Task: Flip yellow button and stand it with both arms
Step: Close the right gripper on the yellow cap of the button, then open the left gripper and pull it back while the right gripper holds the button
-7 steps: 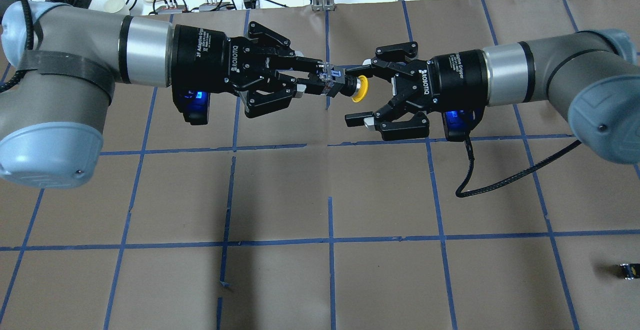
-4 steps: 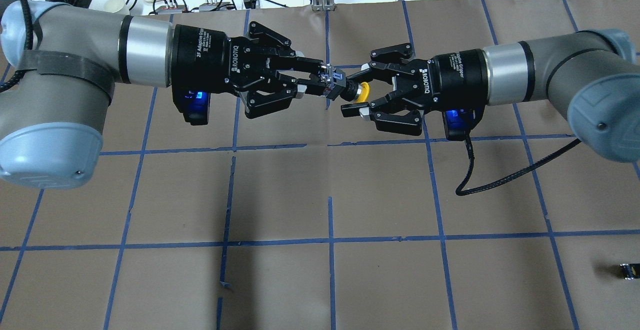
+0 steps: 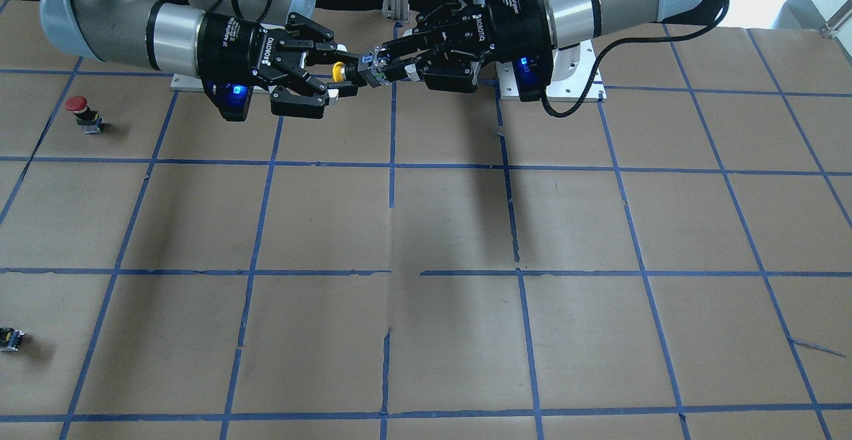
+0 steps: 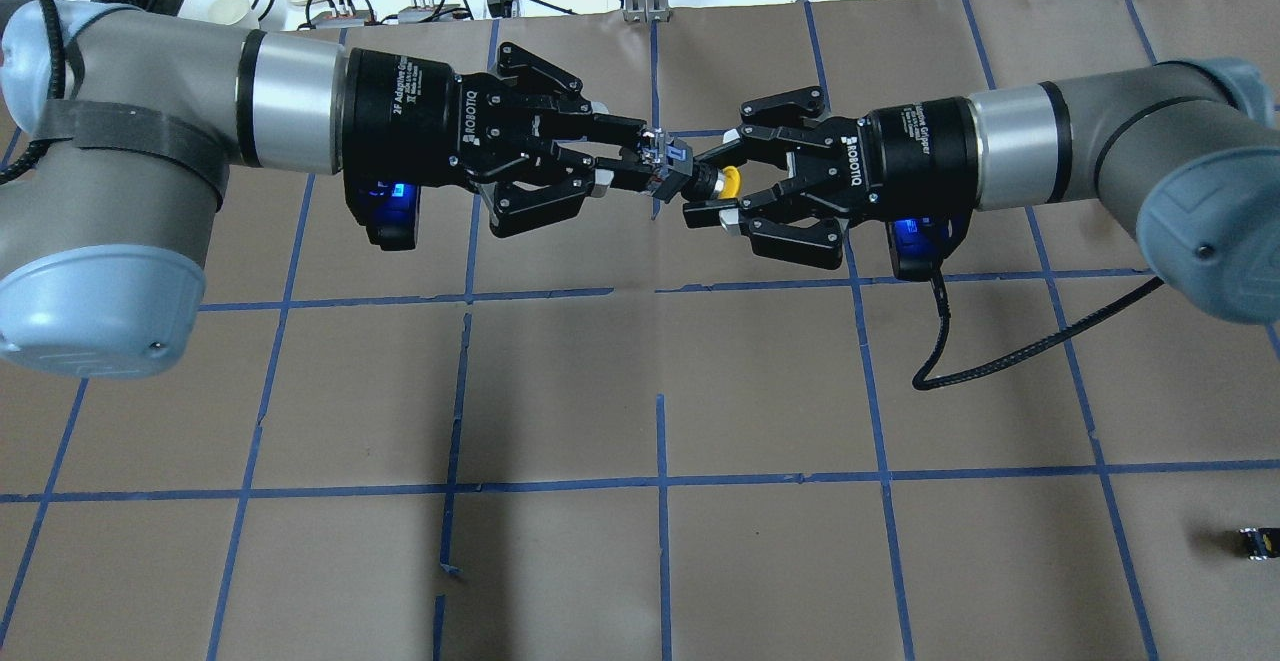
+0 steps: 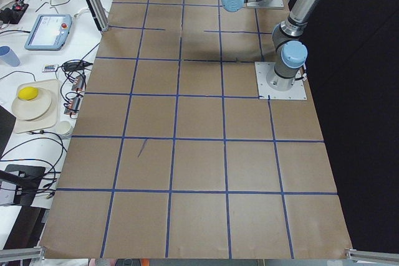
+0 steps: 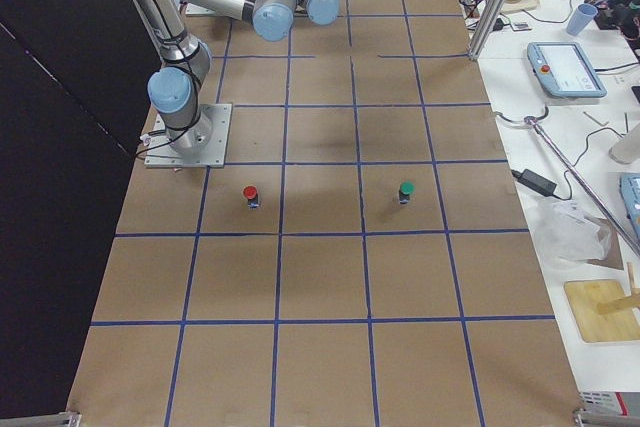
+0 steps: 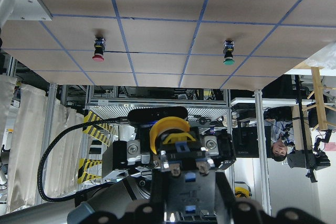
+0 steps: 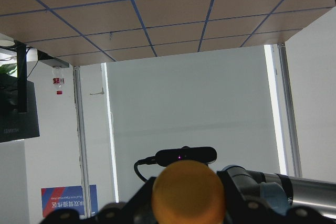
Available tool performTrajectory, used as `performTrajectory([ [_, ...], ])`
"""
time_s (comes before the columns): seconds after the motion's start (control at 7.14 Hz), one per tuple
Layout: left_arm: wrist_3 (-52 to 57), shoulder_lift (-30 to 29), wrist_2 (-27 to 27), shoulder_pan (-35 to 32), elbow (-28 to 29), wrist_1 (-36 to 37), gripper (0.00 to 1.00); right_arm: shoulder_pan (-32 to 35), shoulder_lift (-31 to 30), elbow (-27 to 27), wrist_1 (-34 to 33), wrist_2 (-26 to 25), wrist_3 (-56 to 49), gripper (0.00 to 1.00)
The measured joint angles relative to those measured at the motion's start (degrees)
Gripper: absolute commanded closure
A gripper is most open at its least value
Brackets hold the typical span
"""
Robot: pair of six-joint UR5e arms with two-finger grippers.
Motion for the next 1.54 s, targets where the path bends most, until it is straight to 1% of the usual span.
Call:
performTrajectory([
  [0.14, 0.06, 0.03, 0.36, -0.03, 0.18, 0.07, 0.25, -0.01, 0.00, 0.00, 0.02, 0.07, 0.01, 0.80],
  [0.28, 0.09, -0.03, 0.70, -0.03, 0.58, 0.13, 0.19, -0.01, 0.00, 0.01, 0.01, 0.08, 0.01, 0.80],
  [0.7, 0.21, -0.25, 1.00, -0.20, 1.20, 0.45, 0.19, -0.16, 0.11, -0.05, -0.08, -0.01, 0.01, 0.82],
  [0.84, 0.23, -0.31, 1.10, -0.42, 1.45, 0.59, 0.19, -0.48, 0.14, -0.17, -0.43, -0.14, 0.01, 0.88],
  [0.98, 0.26, -0.43, 1.66, -0.80, 1.72, 0.77, 0.19, -1.33, 0.22, -0.42, -0.92, -1.05, -0.03, 0.90],
  [1.12, 0.37, -0.51, 2.36, -1.05, 1.88, 0.95, 0.22, -2.42, 0.26, -0.75, -1.89, -3.08, -0.10, 0.90],
  [1.26, 0.62, -0.57, 3.39, -1.23, 2.06, 1.20, 0.21, -3.26, 0.26, -1.15, -3.85, -5.68, -0.28, 0.90],
  [1.4, 1.31, -0.65, 6.12, -1.94, 2.48, 1.62, 0.21, -3.73, 0.26, -1.69, -6.98, -9.12, -0.61, 0.90],
  [1.54, 3.06, -0.84, 11.16, -3.92, 3.25, 1.96, 0.22, -3.91, 0.25, -2.46, -11.05, -13.34, -1.49, 0.91],
])
